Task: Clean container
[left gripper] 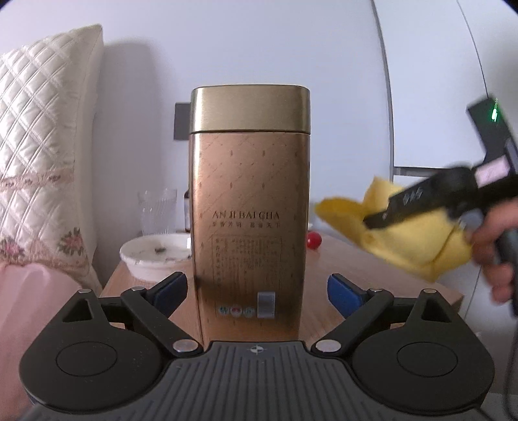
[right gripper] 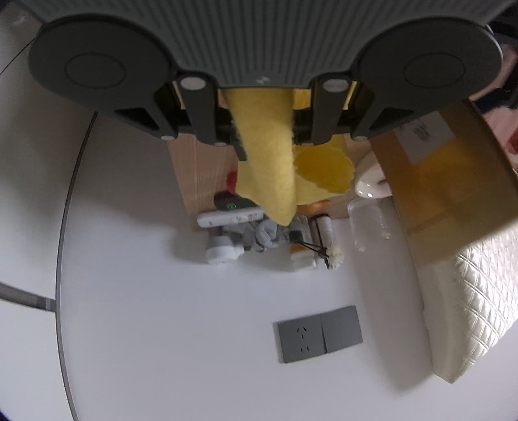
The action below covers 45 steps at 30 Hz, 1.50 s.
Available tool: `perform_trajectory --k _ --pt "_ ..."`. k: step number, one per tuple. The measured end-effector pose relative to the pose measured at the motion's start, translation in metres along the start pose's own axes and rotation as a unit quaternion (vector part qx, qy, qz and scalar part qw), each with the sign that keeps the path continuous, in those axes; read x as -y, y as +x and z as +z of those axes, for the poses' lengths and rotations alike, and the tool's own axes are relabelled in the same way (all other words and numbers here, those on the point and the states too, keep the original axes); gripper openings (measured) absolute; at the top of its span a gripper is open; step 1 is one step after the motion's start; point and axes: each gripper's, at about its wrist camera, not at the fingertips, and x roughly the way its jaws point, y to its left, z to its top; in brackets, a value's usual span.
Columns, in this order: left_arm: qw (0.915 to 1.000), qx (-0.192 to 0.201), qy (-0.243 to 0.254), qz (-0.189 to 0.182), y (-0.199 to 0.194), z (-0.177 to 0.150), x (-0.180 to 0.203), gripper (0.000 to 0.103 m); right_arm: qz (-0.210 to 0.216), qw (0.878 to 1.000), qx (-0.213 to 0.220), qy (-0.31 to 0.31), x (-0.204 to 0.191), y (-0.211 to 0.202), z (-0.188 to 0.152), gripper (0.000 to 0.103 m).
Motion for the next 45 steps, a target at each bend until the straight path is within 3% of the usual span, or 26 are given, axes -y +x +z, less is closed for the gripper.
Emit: perform_trajectory --k 7,12,13,16,20,22,31,45 --pt "0.9970 -0.038 -0.065 0.021 0.014 0.040 0.013 0.103 0.011 0.999 -0.034 0.016 0.010 0.026 -0.033 0.020" --pt "0.9965 -0.051 -0.049 0.044 0.033 0.061 -0.001 0.103 0.014 0.999 -0.023 0.023 0.015 0.030 -0.043 0.022" --pt "0.9963 -0.050 -0.048 0.050 0.035 0.064 -0.003 0.103 0.017 0.999 -0.023 0.028 0.016 0.029 -0.044 0.028" --pt "0.9951 -0.051 -0.057 0.062 0.040 0.072 -0.013 0.103 0.021 0.999 -0.016 0.047 0.018 0.022 -0.041 0.075" --pt "0.9944 -0.038 -0.067 0.073 0.037 0.078 -0.018 0.103 0.038 0.998 0.016 0.054 0.014 -0.002 -0.031 0.099" --pt "0.9942 -0.031 -0.055 0.087 0.031 0.084 -0.016 0.103 0.039 0.997 0.032 0.057 0.010 -0.019 -0.027 0.103" --pt "0.9950 -0.042 -0.046 0.078 0.016 0.114 -0.026 0.103 0.051 0.996 0.052 0.055 -0.024 -0.104 -0.020 0.103" --pt "0.9937 -0.034 -0.040 0.099 -0.023 0.153 -0.040 0.103 0.006 0.998 0.035 0.043 -0.060 -0.181 -0.030 0.103"
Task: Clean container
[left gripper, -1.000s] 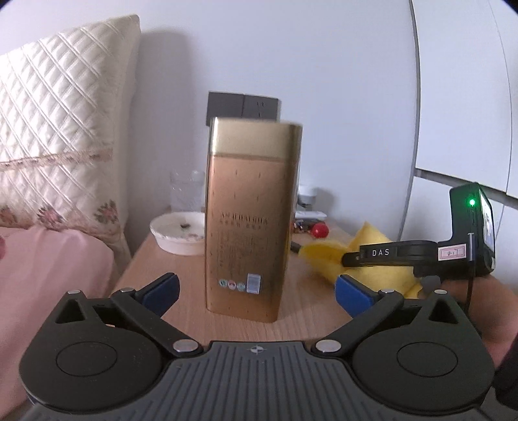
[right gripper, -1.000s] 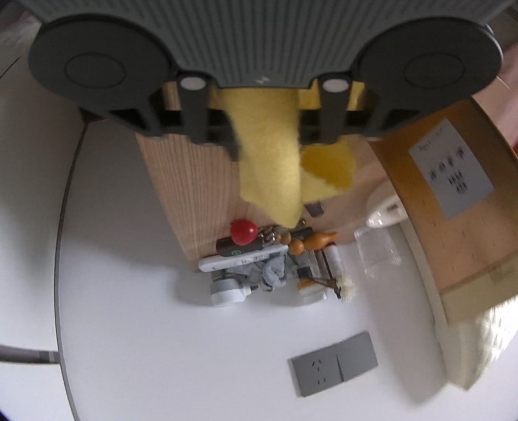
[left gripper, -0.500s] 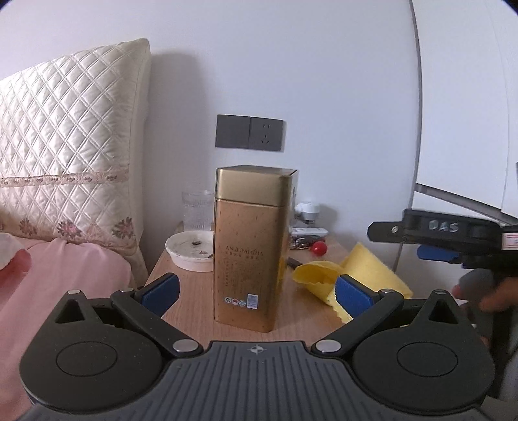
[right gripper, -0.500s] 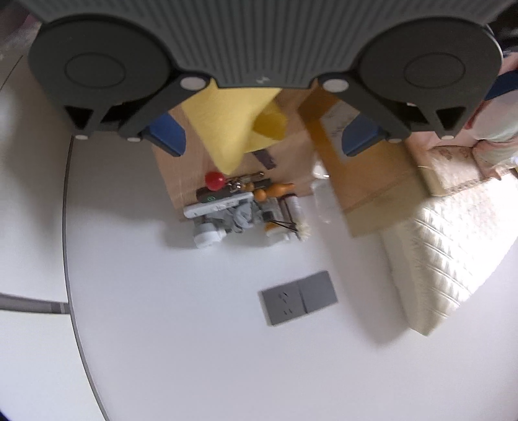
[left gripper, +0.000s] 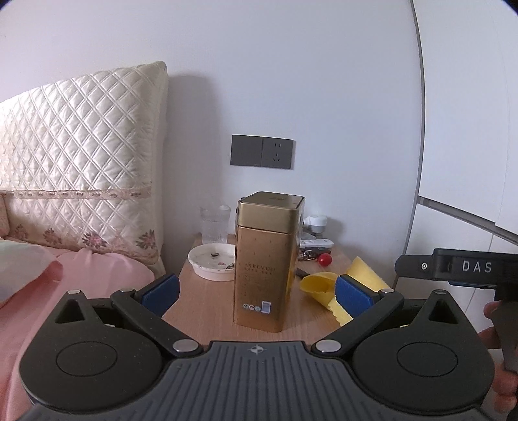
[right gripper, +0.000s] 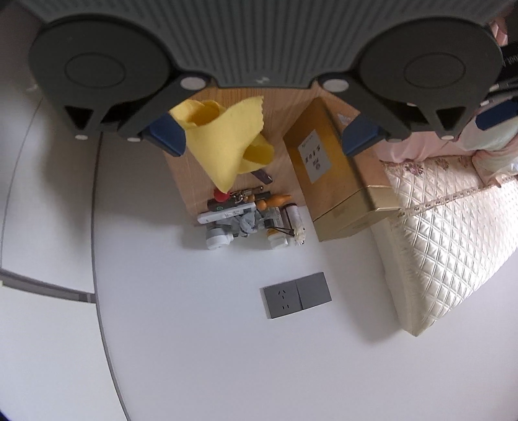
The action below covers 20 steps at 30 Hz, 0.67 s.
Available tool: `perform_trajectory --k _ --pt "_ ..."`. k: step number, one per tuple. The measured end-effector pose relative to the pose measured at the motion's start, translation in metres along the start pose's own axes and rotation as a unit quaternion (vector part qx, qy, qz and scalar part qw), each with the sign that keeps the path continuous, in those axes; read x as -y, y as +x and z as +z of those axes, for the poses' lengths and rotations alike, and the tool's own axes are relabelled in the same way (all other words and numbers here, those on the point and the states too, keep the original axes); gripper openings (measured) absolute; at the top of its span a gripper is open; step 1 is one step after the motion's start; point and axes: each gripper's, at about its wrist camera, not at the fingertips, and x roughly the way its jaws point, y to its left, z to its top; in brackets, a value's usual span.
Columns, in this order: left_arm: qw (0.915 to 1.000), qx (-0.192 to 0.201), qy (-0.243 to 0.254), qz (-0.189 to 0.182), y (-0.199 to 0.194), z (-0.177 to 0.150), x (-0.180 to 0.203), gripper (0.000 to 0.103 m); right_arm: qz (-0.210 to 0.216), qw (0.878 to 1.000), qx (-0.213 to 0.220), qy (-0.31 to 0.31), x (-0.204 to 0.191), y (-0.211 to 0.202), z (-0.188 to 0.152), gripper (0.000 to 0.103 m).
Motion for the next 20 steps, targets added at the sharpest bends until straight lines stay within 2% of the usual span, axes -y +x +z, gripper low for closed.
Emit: perform_trajectory --k 6,11,20 --pt "1.0000 0.001 0.005 0.001 -0.015 0.004 -0.003 0.103 -0.014 1.000 -0.006 -0.013 -0.011 -0.021 -0.004 0.103" --pt "1.0000 -0.003 0.001 0.000 -0.011 0.005 -0.005 0.103 -0.035 0.999 -0.006 -0.019 -0.013 -0.027 -0.002 0.103" --pt "1.0000 0.007 0.001 -0.004 -0.007 0.014 -0.005 0.103 -0.043 0.999 -0.002 -0.025 -0.010 -0.034 -0.002 0.103"
